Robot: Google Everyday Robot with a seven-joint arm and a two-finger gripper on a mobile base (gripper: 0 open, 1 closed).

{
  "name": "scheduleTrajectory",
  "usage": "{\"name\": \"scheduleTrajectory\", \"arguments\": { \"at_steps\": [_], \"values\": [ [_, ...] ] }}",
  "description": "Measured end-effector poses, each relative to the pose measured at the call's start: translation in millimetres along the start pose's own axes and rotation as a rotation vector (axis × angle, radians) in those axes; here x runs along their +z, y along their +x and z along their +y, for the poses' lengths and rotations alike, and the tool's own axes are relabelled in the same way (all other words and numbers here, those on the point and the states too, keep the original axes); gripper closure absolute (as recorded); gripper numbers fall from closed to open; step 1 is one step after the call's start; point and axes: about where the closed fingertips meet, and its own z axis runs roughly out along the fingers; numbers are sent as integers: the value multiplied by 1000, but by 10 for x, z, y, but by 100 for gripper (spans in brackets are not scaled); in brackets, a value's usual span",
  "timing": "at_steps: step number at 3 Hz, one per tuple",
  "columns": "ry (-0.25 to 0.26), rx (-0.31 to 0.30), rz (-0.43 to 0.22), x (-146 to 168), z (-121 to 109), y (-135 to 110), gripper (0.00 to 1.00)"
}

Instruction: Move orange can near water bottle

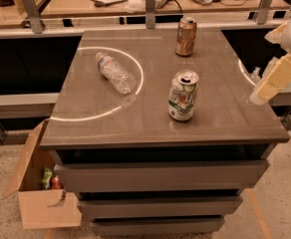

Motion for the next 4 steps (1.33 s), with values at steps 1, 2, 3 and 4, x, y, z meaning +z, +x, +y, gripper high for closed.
{"name": "scheduleTrajectory", "arguments": {
  "at_steps": [1,2,3,4],
  "values": [
    [54,111,-64,248,-443,169,0],
    [103,215,-161,509,-834,224,0],
    [137,313,-291,805,-1183,153,0],
    [148,392,-445,1151,-1476,-83,0]
  ]
}}
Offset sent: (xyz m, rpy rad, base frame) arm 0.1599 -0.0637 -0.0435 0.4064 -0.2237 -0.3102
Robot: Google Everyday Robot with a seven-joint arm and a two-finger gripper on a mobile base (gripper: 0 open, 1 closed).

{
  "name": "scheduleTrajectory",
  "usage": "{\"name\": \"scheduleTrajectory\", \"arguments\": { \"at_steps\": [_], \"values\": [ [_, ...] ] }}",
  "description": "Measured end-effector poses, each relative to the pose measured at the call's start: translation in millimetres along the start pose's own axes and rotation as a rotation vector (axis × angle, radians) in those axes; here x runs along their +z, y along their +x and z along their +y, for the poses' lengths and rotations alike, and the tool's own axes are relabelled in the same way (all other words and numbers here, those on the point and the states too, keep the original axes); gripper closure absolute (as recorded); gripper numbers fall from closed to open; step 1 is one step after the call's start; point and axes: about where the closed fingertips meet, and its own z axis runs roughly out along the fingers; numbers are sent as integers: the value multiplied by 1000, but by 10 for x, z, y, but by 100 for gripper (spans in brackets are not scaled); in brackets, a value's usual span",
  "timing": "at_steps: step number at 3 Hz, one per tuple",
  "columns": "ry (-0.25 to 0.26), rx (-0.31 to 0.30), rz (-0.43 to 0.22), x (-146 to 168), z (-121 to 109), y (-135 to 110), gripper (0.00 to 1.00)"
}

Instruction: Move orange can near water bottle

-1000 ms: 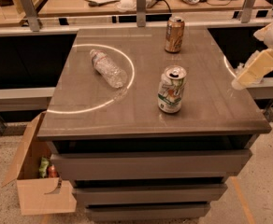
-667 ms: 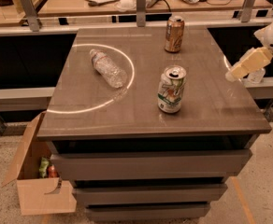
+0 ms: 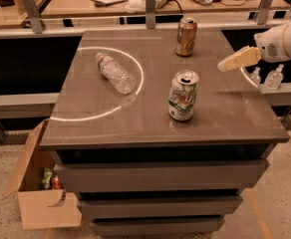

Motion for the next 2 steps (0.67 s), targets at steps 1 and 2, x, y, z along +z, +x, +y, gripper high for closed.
{"name": "scheduleTrajectory", "arguments": {
  "at_steps": [1,2],
  "values": [
    [0,0,0,0,0,0,0],
    [10,29,-60,177,-58,-3,0]
  ]
}}
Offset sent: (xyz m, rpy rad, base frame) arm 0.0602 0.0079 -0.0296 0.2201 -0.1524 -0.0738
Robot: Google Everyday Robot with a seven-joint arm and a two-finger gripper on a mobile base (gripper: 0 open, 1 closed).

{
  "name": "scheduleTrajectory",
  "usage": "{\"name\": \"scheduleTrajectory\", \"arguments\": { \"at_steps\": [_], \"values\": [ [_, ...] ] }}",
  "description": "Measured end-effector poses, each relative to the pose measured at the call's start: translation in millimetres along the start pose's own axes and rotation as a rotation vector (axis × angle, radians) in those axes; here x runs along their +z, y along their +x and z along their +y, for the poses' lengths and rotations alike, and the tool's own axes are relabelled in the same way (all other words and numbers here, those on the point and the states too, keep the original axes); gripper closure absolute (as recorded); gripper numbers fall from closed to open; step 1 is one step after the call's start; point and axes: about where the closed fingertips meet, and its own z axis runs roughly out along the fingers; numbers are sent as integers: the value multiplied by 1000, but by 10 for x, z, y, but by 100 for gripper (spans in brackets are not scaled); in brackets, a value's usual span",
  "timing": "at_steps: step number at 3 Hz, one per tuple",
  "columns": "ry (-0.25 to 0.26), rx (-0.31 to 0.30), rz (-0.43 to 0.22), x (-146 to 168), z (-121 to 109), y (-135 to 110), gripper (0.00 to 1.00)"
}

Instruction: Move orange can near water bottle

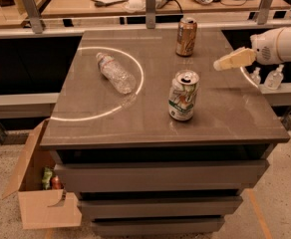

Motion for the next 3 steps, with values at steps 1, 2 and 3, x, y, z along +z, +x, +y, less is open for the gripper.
{"name": "scheduleTrajectory", "arguments": {
  "at_steps": [1,2,3],
  "values": [
    [-8,37,-101,343,-31,-36,0],
    [-32,46,-157,597,9,-75,0],
    [-46,19,-208,795,84,-220,0]
  ]
}}
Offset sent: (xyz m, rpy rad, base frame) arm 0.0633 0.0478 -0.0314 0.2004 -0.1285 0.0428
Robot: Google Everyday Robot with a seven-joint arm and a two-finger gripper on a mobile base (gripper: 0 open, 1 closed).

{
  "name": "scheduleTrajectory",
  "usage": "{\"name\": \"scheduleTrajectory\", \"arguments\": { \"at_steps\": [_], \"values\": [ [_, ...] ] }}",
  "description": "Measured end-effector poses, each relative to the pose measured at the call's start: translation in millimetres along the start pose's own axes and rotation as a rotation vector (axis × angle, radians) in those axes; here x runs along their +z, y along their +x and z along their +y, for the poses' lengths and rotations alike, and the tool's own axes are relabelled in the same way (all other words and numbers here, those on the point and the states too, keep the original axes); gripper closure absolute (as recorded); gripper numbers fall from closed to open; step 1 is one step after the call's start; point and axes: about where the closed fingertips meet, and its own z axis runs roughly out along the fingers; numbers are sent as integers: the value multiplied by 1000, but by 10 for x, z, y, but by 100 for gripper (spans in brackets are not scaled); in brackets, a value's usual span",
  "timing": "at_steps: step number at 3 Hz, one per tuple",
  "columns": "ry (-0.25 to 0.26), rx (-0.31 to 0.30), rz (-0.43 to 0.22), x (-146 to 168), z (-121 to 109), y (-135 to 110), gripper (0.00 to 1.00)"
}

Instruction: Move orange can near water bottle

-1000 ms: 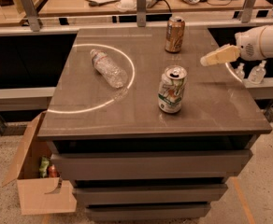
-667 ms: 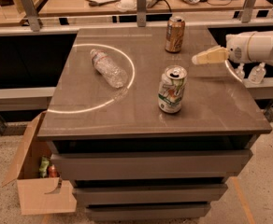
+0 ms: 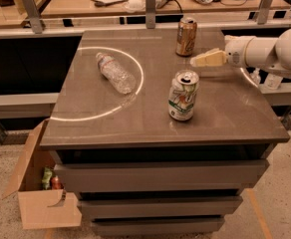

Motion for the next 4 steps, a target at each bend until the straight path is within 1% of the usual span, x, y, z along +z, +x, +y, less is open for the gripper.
{"name": "scheduleTrajectory", "arguments": {
  "at_steps": [1,2,3,4],
  "values": [
    [-12,-32,-38,239,39,-125,0],
    [-12,-58,-59,546,47,-237,0],
    [3,-68,-63,726,22,-263,0],
    [11,-79,-64,916,7,-310,18]
  ]
}}
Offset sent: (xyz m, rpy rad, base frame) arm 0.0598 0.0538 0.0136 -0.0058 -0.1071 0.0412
